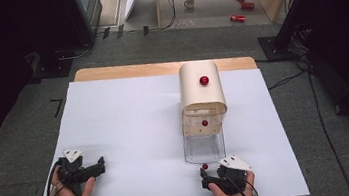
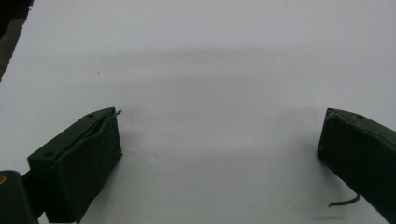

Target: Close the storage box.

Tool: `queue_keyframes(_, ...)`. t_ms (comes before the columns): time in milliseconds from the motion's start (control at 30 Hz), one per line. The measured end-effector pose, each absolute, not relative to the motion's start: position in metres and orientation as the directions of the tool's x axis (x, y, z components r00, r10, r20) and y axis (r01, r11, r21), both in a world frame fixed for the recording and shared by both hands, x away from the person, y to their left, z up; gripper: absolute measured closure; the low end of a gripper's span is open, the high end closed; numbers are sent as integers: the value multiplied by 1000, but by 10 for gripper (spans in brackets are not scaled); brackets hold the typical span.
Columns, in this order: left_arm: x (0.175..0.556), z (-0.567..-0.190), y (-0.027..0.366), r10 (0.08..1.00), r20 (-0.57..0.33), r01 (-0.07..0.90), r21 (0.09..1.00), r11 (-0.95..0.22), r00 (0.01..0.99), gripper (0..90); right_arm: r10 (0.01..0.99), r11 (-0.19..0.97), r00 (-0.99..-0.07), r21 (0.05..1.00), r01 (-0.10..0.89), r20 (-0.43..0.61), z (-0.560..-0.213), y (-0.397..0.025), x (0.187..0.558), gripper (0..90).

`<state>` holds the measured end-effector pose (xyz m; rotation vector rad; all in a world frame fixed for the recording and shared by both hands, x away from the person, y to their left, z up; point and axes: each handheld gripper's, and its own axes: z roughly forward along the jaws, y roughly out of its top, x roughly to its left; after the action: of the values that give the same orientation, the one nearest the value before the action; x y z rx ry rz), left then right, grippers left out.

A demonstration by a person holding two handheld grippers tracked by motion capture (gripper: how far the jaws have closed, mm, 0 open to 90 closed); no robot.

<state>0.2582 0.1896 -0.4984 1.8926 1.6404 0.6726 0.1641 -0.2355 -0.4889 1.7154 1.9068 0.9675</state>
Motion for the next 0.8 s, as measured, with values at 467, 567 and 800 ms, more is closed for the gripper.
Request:
queue_keyframes(467, 258, -498, 190, 991, 21, 720, 684, -112, 134, 0, 966, -14, -174, 712, 702, 191, -493, -227, 160, 565)
queue_keyframes(567, 258, -498, 190, 991, 21, 721, 684, -112, 134, 0, 967, 4, -186, 718, 696, 174, -494, -224, 160, 633)
queue_keyframes(800, 258, -498, 190, 991, 21, 720, 685, -112, 134, 0, 965, 37, -214, 727, 686, 153, -495, -217, 161, 770)
